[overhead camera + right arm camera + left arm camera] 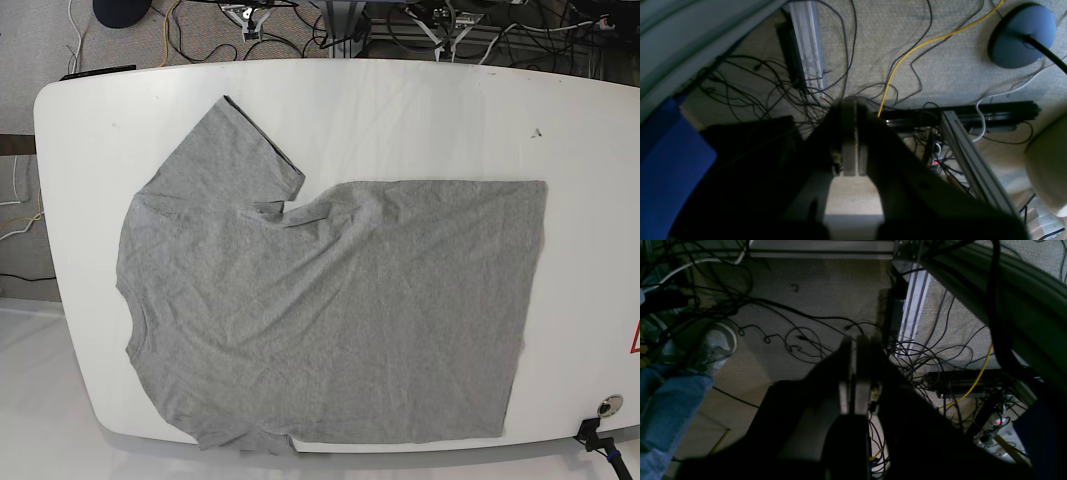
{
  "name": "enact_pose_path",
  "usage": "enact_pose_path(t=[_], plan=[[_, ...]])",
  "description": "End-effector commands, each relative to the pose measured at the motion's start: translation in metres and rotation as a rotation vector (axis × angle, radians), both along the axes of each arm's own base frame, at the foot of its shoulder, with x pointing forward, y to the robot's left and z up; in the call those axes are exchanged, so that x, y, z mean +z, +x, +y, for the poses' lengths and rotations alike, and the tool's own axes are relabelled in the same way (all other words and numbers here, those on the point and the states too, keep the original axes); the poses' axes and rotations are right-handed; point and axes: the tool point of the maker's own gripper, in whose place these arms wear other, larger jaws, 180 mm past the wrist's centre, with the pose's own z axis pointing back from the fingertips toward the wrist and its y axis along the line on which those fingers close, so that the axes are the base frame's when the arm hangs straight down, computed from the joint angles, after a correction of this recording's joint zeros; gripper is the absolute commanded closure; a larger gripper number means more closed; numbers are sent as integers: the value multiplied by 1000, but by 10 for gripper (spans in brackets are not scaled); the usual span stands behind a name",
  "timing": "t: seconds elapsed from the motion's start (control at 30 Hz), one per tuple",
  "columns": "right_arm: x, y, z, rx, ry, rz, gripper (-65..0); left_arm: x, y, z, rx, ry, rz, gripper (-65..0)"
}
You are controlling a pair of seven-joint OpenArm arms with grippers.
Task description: Fold the T-shirt properly
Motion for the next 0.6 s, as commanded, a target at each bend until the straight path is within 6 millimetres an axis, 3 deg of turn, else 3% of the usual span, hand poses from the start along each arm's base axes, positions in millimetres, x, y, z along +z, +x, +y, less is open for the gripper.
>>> enact_pose_path(t=[0.0,0.27,0.4,0.57], plan=[[0,-1,-1,-7,2,0,-4,0,-1,1,-7,1,0,0],[1,-18,-5,0,2,24,-2,1,-26,3,-1,2,27,0],[4,-39,-23,1,-18,34,-2,3,-51,11,-8,11,34,0],[16,-66,-53,14,-39,1,0,14,-78,37,-20,48,-3,0]])
